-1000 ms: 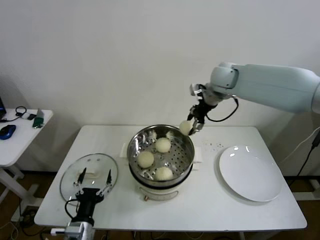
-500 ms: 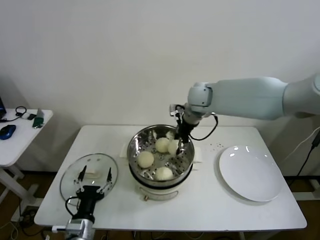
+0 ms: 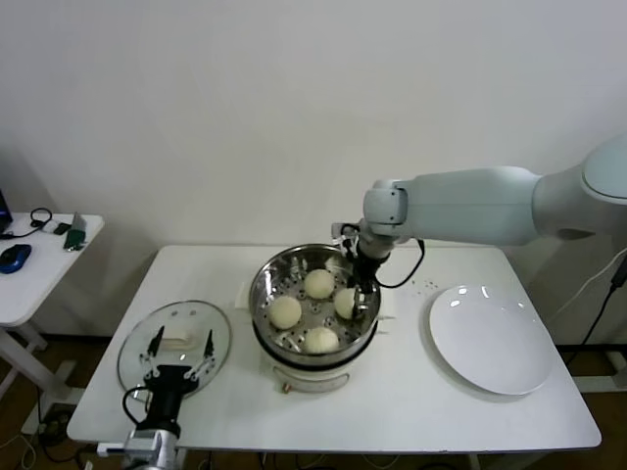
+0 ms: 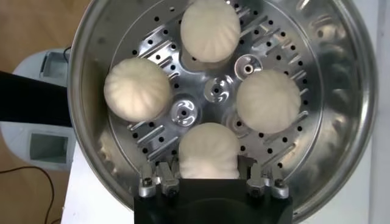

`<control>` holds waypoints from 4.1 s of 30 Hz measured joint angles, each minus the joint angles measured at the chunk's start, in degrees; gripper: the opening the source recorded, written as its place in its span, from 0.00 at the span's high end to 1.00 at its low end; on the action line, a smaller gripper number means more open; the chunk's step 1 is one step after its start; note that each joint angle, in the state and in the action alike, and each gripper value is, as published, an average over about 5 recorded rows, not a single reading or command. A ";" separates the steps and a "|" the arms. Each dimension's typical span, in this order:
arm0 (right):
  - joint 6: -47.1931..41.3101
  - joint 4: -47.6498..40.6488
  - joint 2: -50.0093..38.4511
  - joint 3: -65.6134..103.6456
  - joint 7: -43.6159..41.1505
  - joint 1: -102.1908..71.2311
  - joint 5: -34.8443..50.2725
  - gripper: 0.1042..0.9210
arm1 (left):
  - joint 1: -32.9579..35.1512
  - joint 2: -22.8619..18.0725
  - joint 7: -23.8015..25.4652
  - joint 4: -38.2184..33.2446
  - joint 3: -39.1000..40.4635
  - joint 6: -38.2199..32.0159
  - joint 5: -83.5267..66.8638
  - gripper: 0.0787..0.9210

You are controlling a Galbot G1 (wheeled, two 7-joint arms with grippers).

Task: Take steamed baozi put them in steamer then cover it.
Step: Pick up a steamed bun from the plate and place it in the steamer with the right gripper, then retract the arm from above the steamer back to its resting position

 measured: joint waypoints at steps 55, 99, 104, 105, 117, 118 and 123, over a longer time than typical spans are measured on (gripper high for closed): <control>28.82 17.15 -39.45 76.73 30.38 -58.81 -13.04 0.12 | -0.02 1.46 2.09 -3.58 -2.42 2.09 6.44 0.12; 26.72 27.98 -14.92 145.68 41.33 -125.41 -23.00 0.12 | -14.50 4.76 2.90 24.55 -3.39 6.96 83.89 0.12; 27.12 27.98 -14.09 147.17 41.00 -126.88 -23.52 0.12 | -17.44 5.10 2.00 28.08 -3.42 6.25 84.36 0.12; 27.20 27.96 -13.97 147.41 40.93 -127.10 -23.64 0.12 | -17.98 5.21 1.85 28.66 -3.42 6.14 84.35 0.12; 28.38 27.48 -12.80 148.65 39.71 -129.03 -25.72 0.12 | -22.89 5.61 0.02 34.04 -3.06 5.36 83.35 0.12; 28.50 27.46 -12.68 148.73 39.58 -129.18 -25.95 0.12 | -23.22 5.66 -0.12 34.44 -3.05 5.27 83.24 0.12; 29.07 27.13 -12.04 149.12 38.92 -129.87 -27.16 0.12 | -24.20 6.03 -0.51 35.79 -2.99 4.63 82.52 0.21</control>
